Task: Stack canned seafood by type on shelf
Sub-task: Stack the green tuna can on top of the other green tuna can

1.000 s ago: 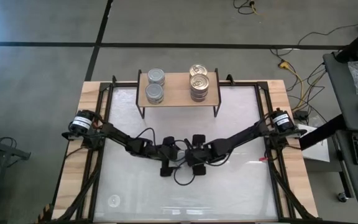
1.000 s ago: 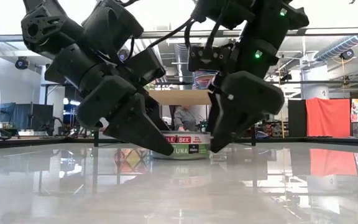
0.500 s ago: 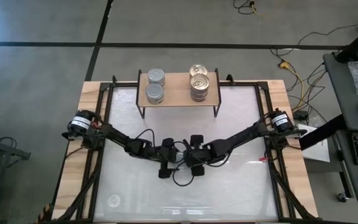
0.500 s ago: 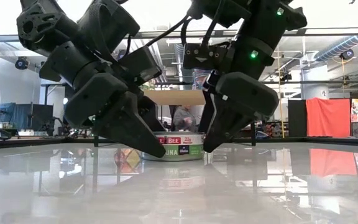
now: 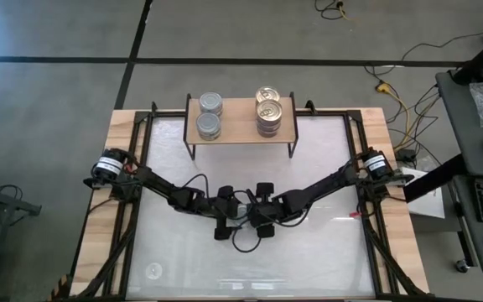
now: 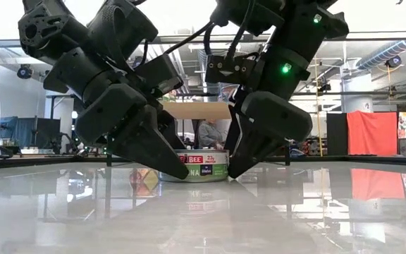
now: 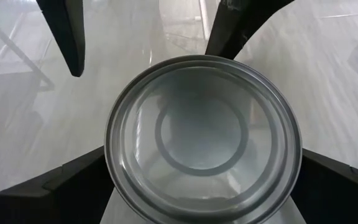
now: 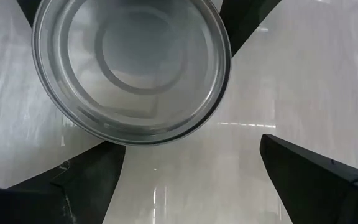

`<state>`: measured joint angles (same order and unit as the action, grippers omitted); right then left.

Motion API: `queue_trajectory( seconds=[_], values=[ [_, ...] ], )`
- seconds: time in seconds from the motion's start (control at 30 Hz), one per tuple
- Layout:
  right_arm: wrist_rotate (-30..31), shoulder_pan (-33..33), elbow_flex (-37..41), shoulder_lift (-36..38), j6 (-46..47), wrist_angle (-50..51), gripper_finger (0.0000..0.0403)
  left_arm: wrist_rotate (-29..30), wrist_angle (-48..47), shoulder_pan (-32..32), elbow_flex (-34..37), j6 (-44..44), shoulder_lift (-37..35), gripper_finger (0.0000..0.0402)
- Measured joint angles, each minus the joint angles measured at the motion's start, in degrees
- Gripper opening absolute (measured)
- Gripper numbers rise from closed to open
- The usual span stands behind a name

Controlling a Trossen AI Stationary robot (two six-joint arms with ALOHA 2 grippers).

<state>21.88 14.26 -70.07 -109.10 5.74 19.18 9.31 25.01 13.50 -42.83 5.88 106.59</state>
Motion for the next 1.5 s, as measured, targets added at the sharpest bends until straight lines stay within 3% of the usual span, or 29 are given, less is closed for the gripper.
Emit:
queue_trajectory(
  seconds=[0.13, 0.37, 0.73, 1.2, 1.5],
  values=[
    [-0.4, 0.0, -1.3, 0.2, -0.9, 2.0, 0.0368, 0.2, -0.1, 0.0, 0.0, 0.1, 0.0, 0.04],
    [0.4, -0.1, -5.4, 0.7, 4.2, 15.2, 0.0368, 1.3, 0.5, -0.2, -0.4, 0.8, 0.1, 0.04],
    [-0.8, 0.0, -4.7, 0.1, 2.9, 8.7, 0.0368, 0.2, -0.9, 0.0, -0.2, 0.4, 0.0, 0.04],
    [-1.0, -0.5, -4.9, -2.8, 2.4, 7.4, 0.0368, 0.7, -0.9, 0.1, -0.2, 0.8, 0.0, 0.04],
    [-1.0, -0.7, -6.0, -1.2, 6.9, 19.0, 0.0368, 2.2, -0.6, -0.3, -0.3, 1.5, 0.2, 0.04]
  ],
)
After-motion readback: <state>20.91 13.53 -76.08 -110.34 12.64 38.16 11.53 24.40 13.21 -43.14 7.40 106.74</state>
